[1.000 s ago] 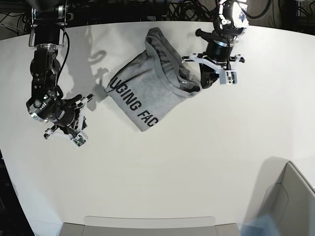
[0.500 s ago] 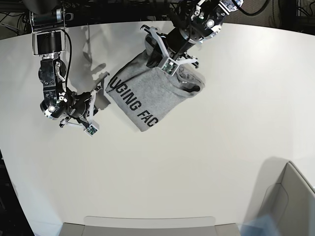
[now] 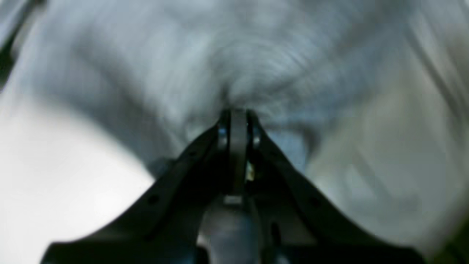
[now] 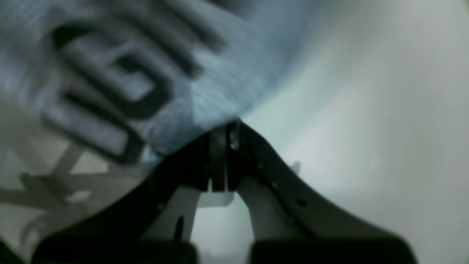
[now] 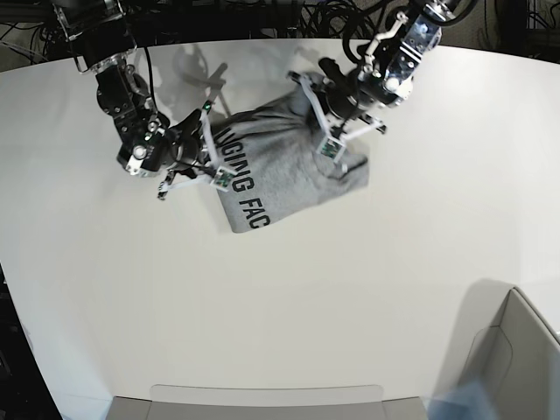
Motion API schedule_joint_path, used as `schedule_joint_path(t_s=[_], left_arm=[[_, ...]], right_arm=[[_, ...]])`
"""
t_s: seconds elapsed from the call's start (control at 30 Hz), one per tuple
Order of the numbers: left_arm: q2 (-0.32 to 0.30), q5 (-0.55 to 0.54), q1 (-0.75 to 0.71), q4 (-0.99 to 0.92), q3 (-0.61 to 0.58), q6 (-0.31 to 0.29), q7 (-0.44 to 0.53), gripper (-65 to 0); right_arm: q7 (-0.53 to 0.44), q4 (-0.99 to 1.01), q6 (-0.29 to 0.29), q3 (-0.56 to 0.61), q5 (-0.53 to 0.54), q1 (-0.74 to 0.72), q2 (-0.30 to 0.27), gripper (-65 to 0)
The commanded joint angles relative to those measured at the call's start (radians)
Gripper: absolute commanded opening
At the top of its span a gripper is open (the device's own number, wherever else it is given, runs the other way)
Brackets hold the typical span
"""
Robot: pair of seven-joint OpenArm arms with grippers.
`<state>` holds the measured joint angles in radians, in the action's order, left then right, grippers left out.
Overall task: Fold the T-shirt properly
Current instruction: 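Grasp the bundle's edges with both grippers, then slide the bundle away from the right gripper with the left gripper and flatten it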
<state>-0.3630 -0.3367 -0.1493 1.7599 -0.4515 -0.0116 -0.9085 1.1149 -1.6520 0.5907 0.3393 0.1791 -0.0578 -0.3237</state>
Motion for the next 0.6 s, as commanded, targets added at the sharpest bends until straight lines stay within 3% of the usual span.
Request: schedule_joint_path(t_s=[0.0, 0.13, 0.23, 0.43, 0.57], left_arm=[[-0.011, 0.026, 0.006, -0.012, 0.075, 0.022, 0.012, -65.0], [-0.009, 0.026, 0.055, -0.045, 0.276, 0.022, 0.125, -65.0], [-0.009, 0.024, 0.087, 0.001, 0.339, 0.022, 0.130, -65.0], [0.014, 0.021, 0.030, 0.148, 0.362, 0.017, 0.136, -65.0], [0.037, 0.023, -0.051, 0.209, 0.250, 0.015, 0.136, -65.0]], right_arm=[[-0.002, -0.038, 0.001, 0.037, 0.004, -0.012, -0.004, -65.0], [-0.002, -0.107, 0.001, 0.177, 0.006, -0.001, 0.011, -65.0], [0.006, -0.159, 0.001, 0.152, 0.006, 0.002, 0.036, -65.0], [0.000, -0.176, -0.004, -0.044, 0.006, -0.004, 0.031, -65.0], [-0.002, -0.118, -0.002, -0.233, 0.006, -0.041, 0.042, -65.0]])
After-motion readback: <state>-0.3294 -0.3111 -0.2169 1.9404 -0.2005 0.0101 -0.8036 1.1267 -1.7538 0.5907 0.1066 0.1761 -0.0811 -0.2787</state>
